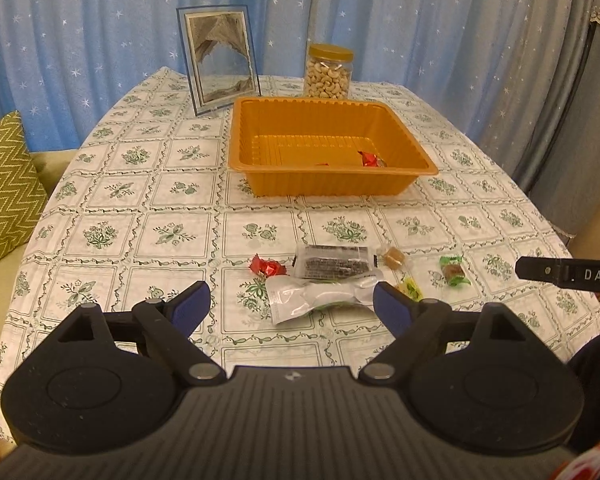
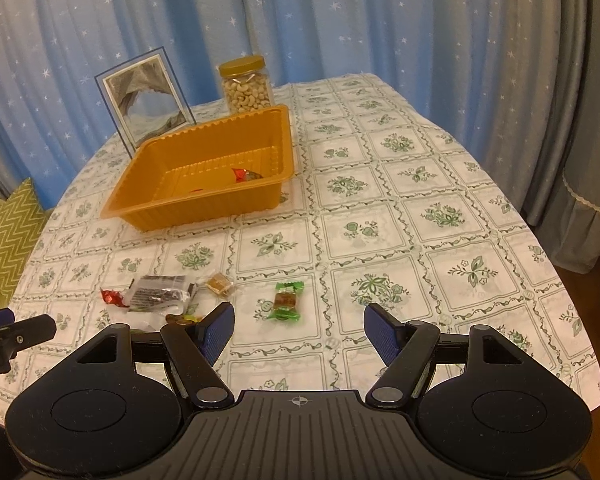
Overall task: Organize snacks
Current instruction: 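Move both tools back toward the clear packet and small sweets, then grasp the white pouch with the left tool while the right tool grasps the green-wrapped candy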
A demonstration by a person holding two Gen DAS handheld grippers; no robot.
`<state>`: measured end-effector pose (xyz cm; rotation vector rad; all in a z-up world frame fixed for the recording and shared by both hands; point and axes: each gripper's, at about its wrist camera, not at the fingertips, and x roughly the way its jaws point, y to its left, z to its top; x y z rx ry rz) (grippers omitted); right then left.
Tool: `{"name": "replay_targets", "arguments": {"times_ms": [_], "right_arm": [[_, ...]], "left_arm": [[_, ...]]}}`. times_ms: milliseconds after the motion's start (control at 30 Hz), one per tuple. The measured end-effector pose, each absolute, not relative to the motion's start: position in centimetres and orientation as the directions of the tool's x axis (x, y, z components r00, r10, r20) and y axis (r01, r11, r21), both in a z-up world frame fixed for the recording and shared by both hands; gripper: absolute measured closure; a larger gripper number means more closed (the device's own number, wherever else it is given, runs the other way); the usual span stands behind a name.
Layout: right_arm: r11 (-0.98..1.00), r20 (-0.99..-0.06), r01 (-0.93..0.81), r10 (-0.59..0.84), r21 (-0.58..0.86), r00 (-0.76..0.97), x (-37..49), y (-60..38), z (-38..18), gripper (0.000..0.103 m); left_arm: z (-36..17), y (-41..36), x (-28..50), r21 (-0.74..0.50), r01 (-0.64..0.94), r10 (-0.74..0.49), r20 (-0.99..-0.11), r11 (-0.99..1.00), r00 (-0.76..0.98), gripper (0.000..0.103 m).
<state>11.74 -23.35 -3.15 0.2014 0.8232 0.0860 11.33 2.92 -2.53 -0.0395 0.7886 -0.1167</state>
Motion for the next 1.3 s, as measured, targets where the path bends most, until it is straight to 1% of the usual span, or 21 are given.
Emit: {"name": "replay_targets", "arguments": {"times_ms": [533, 767, 933, 1000, 1033, 1067, 1200, 1300], "right_arm": [[0.973, -0.729, -0.005, 0.178, 0.233, 0.661, 13.9, -23.5, -7.2, 0.032], [0.971, -0.746, 0.003, 0.181, 0.239, 0.641, 15.1, -23.6, -8.8, 0.032], [0.970, -0.748, -0.007, 0.193, 0.244, 0.634, 15.8, -23.7, -9.7, 0.032], [0.968, -0.750, -0.009, 0.199, 0.249, 0.630, 16.2, -23.8, -10.0, 0.036], [0.969, -0.753, -0.011, 0.200, 0.249, 0.626, 16.4, -23.8, -10.1, 0.040], [0.968, -0.755, -0.011, 0.201, 0.249, 0.624, 16.6, -23.8, -10.3, 0.041], [0.967, -0.755, -0.016, 0.209, 0.254, 0.622, 17.0, -23.7, -10.5, 0.042], [0.967, -0.754, -0.030, 0.217, 0.254, 0.620, 17.3, -23.5, -10.7, 0.043]], "left_arm": [[-7.1, 2.3, 14.0, -0.076, 0.109, -0.128, -0.761, 0.991, 0.636, 0.016], [-8.6, 1.9, 15.4, -0.046, 0.151, -0.132, -0.769, 0.987, 0.625, 0.016], [-9.0, 1.0, 16.1, 0.016, 0.270, -0.164, -0.760, 0.963, 0.629, 0.018], [-9.2, 0.2, 16.5, 0.056, 0.360, -0.198, -0.752, 0.931, 0.629, 0.023], [-9.4, -0.2, 16.6, 0.082, 0.409, -0.214, -0.750, 0.909, 0.626, 0.028], [-9.5, -0.6, 16.7, 0.111, 0.454, -0.227, -0.748, 0.884, 0.624, 0.031], [-10.3, -1.8, 17.1, 0.194, 0.599, -0.266, -0.761, 0.777, 0.592, 0.034], [-10.9, -2.3, 17.5, 0.223, 0.668, -0.281, -0.780, 0.710, 0.559, 0.040]]}}
